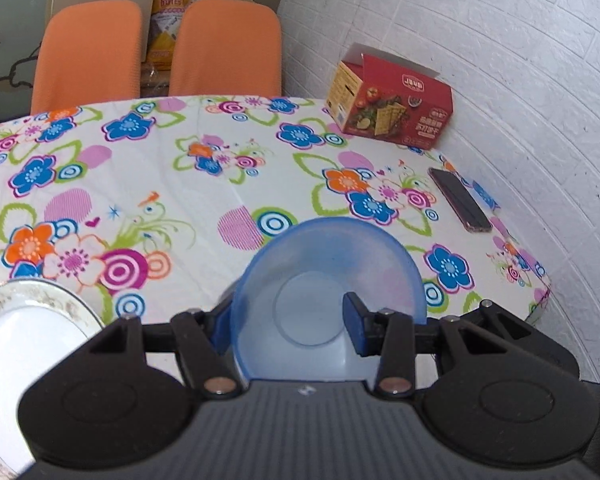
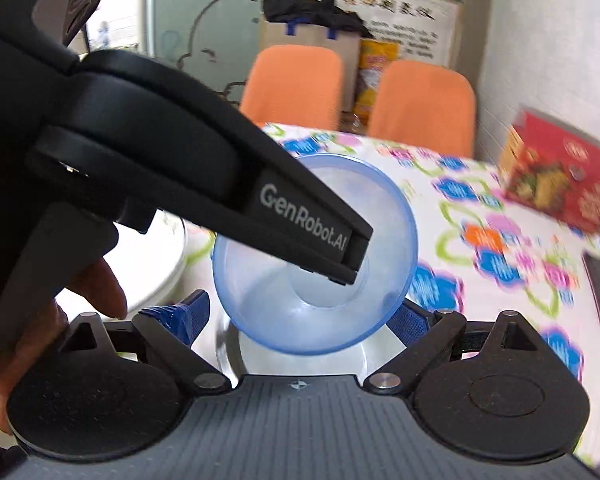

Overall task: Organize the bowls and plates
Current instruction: 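Lift the blue bowl with the left tool and carry it to the white bowl, then lower the blue bowl into the white bowl and open the left tool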

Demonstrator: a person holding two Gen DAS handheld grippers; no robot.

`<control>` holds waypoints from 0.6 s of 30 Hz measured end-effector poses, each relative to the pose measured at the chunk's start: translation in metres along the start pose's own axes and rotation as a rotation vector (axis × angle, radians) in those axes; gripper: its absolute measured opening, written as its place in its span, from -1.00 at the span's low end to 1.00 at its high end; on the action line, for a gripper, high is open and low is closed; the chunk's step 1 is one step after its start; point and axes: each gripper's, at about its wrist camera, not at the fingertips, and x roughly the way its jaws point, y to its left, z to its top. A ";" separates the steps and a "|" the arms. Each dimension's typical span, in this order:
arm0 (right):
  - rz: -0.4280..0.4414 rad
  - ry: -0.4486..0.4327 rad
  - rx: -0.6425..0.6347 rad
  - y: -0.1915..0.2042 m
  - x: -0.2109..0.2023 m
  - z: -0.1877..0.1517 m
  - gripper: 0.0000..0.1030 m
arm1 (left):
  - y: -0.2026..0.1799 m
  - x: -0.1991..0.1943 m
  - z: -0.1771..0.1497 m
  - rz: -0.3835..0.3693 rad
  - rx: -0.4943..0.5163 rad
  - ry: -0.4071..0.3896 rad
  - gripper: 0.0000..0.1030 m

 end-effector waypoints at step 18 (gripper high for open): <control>-0.038 -0.015 0.042 -0.021 0.019 -0.031 0.59 | -0.002 0.042 -0.016 0.015 0.014 0.080 0.03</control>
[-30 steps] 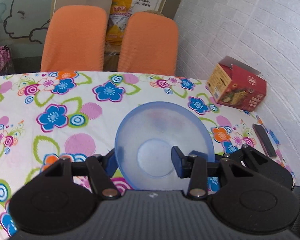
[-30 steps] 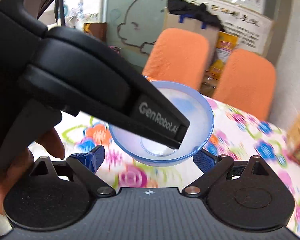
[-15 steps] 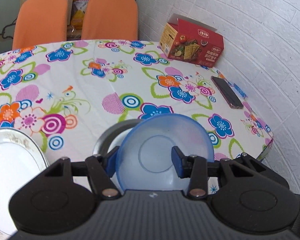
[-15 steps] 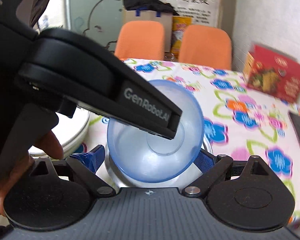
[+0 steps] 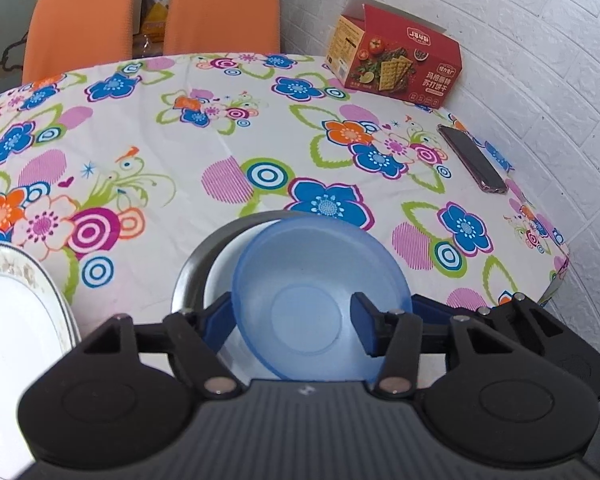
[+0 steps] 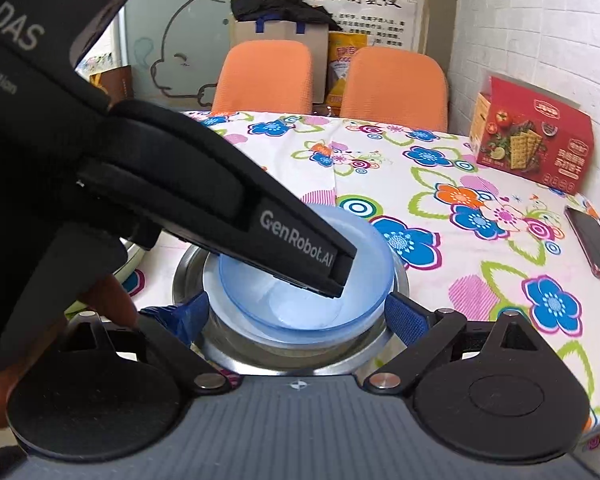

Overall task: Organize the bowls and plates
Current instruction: 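Lower the blue bowl into the white bowl and open the left tool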

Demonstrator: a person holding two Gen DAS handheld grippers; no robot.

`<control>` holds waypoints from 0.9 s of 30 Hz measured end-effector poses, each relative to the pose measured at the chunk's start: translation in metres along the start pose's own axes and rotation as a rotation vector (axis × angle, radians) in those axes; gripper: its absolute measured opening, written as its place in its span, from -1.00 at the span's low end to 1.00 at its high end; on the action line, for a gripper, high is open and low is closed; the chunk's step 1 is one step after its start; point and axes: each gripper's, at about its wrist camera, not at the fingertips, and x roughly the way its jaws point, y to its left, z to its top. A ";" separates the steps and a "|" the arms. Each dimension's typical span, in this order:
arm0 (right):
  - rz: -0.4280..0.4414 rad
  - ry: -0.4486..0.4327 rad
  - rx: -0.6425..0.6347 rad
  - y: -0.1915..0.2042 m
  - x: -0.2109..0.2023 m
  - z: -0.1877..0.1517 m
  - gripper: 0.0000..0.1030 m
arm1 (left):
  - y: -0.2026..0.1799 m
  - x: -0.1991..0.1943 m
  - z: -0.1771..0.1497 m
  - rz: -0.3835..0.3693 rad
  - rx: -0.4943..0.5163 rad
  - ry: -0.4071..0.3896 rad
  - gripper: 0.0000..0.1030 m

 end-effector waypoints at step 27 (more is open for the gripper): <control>-0.037 0.043 0.227 -0.056 0.001 0.001 0.60 | 0.045 -0.007 0.034 -0.010 0.079 0.060 0.42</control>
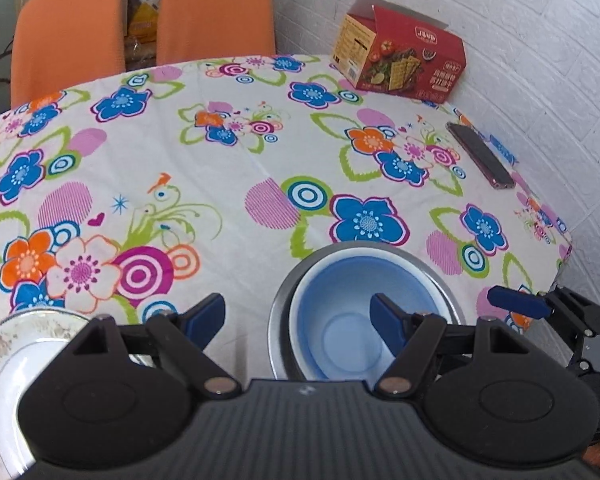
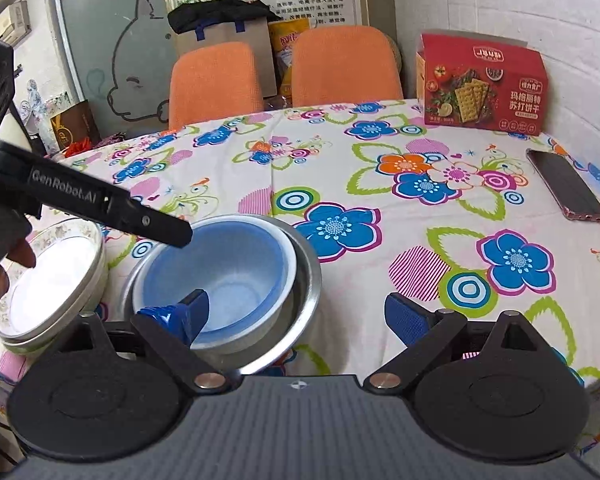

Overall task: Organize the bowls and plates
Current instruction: 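Lower the blue bowl into the white bowl and open the left tool, then grasp the rim of the nested bowl stack with the left tool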

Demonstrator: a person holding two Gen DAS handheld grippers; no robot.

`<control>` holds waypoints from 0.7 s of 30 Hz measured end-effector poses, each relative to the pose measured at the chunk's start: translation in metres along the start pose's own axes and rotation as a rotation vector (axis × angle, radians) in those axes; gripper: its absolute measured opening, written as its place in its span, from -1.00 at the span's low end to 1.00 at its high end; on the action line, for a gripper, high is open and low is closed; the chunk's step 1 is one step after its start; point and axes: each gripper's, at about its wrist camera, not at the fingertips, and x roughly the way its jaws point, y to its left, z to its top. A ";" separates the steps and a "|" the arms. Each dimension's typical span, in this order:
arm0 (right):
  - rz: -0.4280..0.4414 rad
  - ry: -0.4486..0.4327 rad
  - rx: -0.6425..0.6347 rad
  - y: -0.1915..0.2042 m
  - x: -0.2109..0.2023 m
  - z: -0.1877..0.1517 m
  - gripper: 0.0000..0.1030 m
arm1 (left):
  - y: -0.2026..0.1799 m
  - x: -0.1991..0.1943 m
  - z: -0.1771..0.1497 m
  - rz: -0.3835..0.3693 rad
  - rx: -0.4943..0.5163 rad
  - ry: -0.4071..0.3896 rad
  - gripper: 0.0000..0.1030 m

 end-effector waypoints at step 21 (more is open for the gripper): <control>-0.021 0.094 -0.056 0.009 0.048 -0.009 0.67 | -0.003 0.042 -0.018 0.012 0.007 0.059 0.49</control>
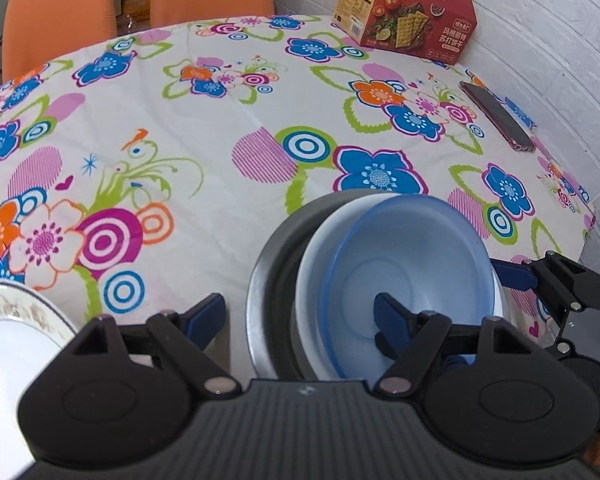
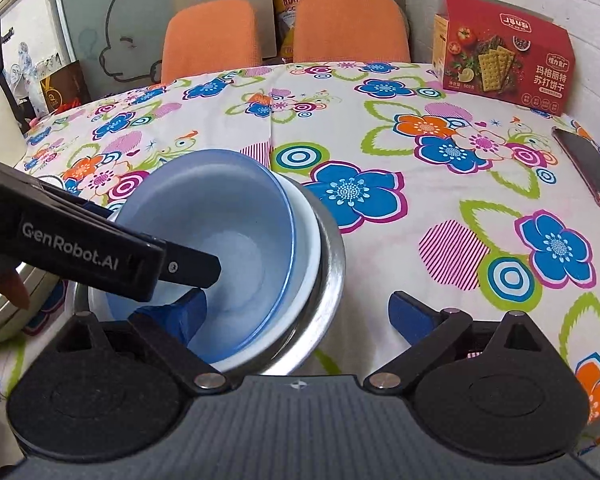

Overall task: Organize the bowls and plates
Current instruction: 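Grasp the rim of the nested bowl stack with the left tool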

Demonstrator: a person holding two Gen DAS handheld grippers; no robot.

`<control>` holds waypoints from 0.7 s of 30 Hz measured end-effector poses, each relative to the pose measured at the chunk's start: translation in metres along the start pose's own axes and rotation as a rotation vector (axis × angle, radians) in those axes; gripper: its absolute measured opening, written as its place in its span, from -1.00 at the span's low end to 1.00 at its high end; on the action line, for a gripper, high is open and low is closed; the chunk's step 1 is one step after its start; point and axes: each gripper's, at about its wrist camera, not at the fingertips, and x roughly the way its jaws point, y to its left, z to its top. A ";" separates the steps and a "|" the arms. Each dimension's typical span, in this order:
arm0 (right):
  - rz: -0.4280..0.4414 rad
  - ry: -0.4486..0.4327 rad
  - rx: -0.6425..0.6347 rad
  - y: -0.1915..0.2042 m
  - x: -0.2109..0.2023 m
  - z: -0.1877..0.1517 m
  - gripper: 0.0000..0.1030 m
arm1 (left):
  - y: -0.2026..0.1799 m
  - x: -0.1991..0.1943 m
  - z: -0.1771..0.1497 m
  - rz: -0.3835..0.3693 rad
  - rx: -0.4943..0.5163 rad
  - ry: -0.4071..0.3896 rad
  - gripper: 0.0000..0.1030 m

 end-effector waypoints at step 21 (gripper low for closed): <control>0.006 0.006 0.005 -0.002 0.005 0.003 0.70 | -0.002 0.003 0.002 0.041 0.030 -0.012 0.50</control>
